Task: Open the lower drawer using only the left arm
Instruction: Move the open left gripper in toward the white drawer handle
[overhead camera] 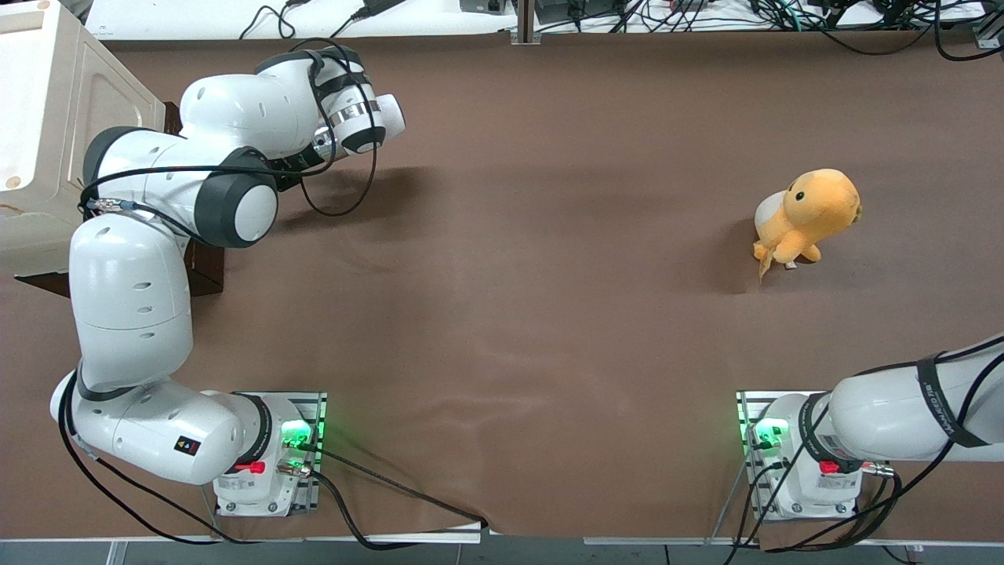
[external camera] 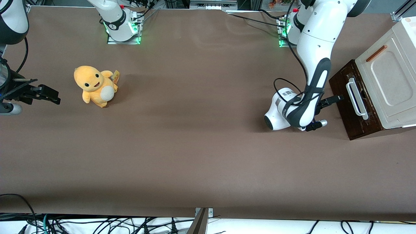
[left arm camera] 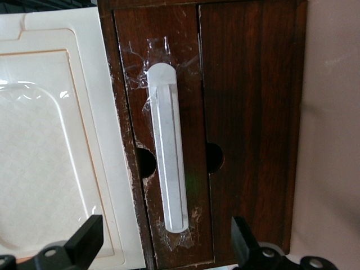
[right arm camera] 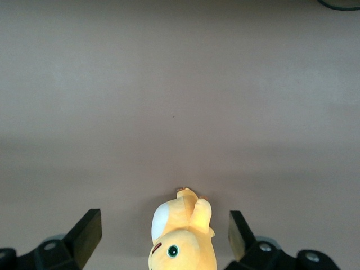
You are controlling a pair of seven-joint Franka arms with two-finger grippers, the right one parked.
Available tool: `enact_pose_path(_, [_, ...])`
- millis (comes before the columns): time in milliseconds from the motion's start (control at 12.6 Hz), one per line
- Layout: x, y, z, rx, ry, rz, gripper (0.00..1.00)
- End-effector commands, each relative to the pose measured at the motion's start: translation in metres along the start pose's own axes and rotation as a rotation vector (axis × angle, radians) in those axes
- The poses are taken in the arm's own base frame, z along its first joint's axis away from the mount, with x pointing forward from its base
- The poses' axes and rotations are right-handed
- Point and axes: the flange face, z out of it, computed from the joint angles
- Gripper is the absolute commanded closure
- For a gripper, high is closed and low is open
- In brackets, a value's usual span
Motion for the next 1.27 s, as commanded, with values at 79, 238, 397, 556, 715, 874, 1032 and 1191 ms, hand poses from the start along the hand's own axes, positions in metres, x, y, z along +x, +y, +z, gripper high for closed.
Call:
enact_pose_path(79, [0.012, -0.005, 0.017, -0.003, 0.019, -0.041, 0.04])
enact_pose_path(238, [0.018, -0.008, 0.024, -0.003, 0.014, -0.049, 0.04])
enact_pose_path(397, [0.022, -0.009, 0.027, -0.004, 0.019, -0.053, 0.04])
enact_pose_path(556, [0.025, -0.01, 0.032, -0.002, 0.023, -0.058, 0.04])
enact_pose_path(715, [0.03, -0.011, 0.038, 0.0, 0.026, -0.067, 0.04])
enact_pose_path(874, [0.034, -0.011, 0.044, -0.001, 0.025, -0.069, 0.04])
enact_pose_path(1032, [0.037, -0.012, 0.046, 0.006, 0.03, -0.073, 0.04])
enact_pose_path(1191, [0.038, -0.012, 0.049, 0.008, 0.028, -0.072, 0.05])
